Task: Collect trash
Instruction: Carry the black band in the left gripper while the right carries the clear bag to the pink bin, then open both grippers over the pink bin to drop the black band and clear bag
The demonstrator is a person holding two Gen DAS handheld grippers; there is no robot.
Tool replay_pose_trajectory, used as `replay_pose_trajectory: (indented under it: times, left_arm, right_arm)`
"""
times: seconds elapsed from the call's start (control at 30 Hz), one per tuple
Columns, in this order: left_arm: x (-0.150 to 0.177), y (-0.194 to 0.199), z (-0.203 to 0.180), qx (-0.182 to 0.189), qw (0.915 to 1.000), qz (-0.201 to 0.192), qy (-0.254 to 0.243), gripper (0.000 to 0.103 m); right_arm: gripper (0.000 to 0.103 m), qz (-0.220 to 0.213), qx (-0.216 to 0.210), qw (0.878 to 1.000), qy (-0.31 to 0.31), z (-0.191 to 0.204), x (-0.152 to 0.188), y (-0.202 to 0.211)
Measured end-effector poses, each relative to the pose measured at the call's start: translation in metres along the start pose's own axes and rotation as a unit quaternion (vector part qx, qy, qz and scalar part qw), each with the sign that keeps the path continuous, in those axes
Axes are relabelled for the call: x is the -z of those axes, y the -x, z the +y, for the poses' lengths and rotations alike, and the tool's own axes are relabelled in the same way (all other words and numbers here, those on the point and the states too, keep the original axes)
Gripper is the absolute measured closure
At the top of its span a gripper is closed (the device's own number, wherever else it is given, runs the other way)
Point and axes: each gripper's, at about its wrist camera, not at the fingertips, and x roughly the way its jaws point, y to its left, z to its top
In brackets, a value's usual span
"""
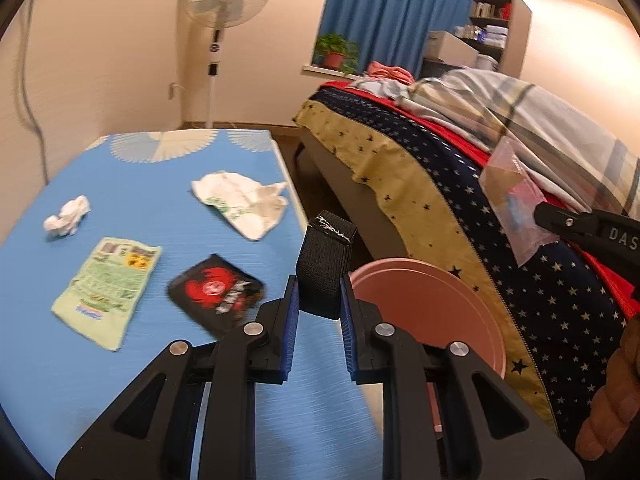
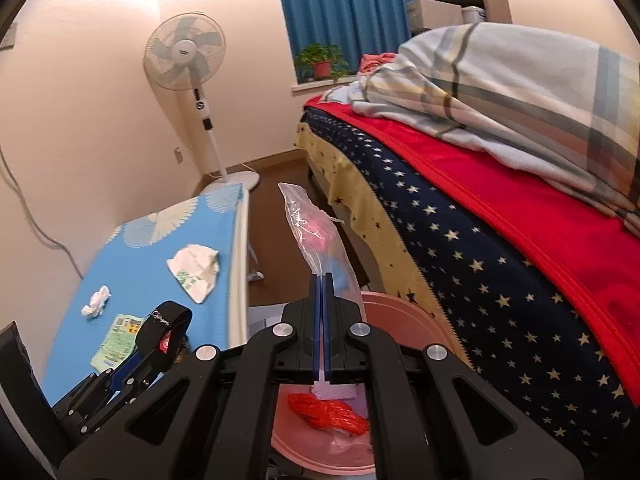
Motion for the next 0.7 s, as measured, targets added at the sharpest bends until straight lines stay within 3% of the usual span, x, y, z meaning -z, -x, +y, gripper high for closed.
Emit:
replay_pose_trajectory:
  times: [0.5, 0.7]
  left_arm:
    - [0.018, -0.038, -0.050, 0.058, 0.9962, 0.051, -0.041, 0.083]
    - [0.026, -0.047, -0.061, 0.079, 0.9929, 0.072, -0.053, 0.075]
  right_arm:
    - [0.098, 0.029, 0.032, 0.999, -0.023, -0.021, 0.009, -0.016]
    - [0.097, 0.031, 0.043, 0.998, -0.037, -0.028, 0.010, -0.018]
